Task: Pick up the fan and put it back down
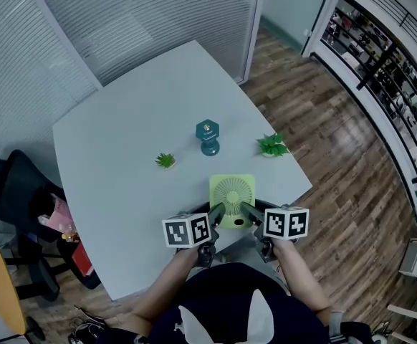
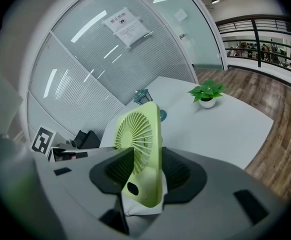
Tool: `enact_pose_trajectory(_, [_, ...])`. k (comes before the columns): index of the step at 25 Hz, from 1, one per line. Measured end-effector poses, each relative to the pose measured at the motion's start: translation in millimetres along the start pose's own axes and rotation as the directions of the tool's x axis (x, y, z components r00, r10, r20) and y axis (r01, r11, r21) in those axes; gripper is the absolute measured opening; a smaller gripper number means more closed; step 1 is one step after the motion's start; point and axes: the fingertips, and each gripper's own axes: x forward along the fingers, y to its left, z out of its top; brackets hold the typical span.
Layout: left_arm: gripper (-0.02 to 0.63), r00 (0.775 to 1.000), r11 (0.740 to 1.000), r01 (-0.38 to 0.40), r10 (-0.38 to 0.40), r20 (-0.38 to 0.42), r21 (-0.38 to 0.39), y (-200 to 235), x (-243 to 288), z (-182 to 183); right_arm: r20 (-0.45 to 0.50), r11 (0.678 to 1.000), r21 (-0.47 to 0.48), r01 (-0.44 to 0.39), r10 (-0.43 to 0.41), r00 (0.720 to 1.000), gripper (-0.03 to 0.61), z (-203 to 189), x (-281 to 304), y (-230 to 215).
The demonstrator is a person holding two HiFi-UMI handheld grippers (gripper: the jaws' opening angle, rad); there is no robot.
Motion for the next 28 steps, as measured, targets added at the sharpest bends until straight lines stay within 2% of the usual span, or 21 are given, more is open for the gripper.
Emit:
enact_pose_trajectory(20, [0.184,0.992,1.0,-0.013,0.013,-0.124,0.002,13.3,40.3,-7.8,-0.052,0.995,0.084,0.048,-0.044,0.998,0.179,-6.2,21.0,-35.8])
enact_pose_trajectory(28, [0.184,0.989,1.0,-0.017,0.015,-0.148,-0.015,15.2,51.6,-11.2,-0.069,0.993,0.098,0.059,-0.052,0.996,0.179,-6.5,25.0,-47.1])
